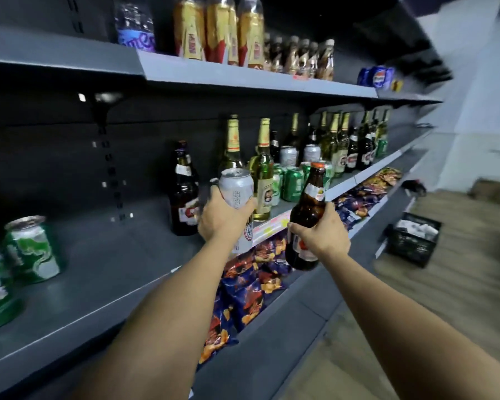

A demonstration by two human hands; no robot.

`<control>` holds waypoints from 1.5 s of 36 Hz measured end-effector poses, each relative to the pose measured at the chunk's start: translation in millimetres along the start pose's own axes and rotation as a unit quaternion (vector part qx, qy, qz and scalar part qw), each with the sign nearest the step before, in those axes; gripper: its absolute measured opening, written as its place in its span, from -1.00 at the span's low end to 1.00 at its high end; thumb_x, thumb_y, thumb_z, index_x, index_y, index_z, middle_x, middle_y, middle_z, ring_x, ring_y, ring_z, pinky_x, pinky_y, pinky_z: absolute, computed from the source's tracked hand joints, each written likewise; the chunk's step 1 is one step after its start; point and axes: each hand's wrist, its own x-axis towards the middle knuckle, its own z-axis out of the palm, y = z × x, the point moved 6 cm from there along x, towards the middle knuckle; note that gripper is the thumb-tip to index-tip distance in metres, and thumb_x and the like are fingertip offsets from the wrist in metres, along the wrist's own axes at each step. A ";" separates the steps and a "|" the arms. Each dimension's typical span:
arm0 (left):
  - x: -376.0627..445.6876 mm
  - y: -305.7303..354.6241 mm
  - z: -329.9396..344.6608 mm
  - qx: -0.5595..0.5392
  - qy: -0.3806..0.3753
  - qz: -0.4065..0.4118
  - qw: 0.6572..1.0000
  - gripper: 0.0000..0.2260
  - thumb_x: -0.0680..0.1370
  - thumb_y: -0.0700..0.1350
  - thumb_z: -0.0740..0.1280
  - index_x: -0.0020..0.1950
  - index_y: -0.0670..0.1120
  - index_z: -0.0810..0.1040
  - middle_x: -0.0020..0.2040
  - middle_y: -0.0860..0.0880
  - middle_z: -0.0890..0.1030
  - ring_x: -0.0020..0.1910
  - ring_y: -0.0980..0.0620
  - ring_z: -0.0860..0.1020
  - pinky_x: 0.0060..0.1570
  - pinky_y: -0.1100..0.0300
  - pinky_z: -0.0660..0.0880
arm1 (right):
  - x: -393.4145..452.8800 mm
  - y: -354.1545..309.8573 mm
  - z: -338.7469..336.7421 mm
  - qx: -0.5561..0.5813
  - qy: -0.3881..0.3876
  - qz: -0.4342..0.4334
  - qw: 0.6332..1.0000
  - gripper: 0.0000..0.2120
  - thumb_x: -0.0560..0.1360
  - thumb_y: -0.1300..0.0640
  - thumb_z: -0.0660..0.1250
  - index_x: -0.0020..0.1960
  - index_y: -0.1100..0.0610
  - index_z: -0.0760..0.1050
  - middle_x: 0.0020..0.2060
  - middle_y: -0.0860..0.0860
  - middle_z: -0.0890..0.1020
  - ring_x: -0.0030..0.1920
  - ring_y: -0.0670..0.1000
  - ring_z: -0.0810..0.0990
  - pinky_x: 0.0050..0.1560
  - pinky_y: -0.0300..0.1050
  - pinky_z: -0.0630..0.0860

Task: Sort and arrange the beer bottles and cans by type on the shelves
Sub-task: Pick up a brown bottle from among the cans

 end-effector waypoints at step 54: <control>106.0 95.4 273.7 -0.006 0.057 -0.147 0.987 -0.37 0.46 0.00 0.47 0.40 -0.18 0.27 0.37 -0.21 0.35 0.34 -0.21 0.37 0.16 -0.07 0.41 | 297.5 186.3 6.3 0.019 -0.060 -0.016 0.998 -0.36 0.31 -0.12 0.55 0.11 0.14 0.24 0.13 0.14 0.52 0.12 0.23 0.54 0.02 0.14 0.49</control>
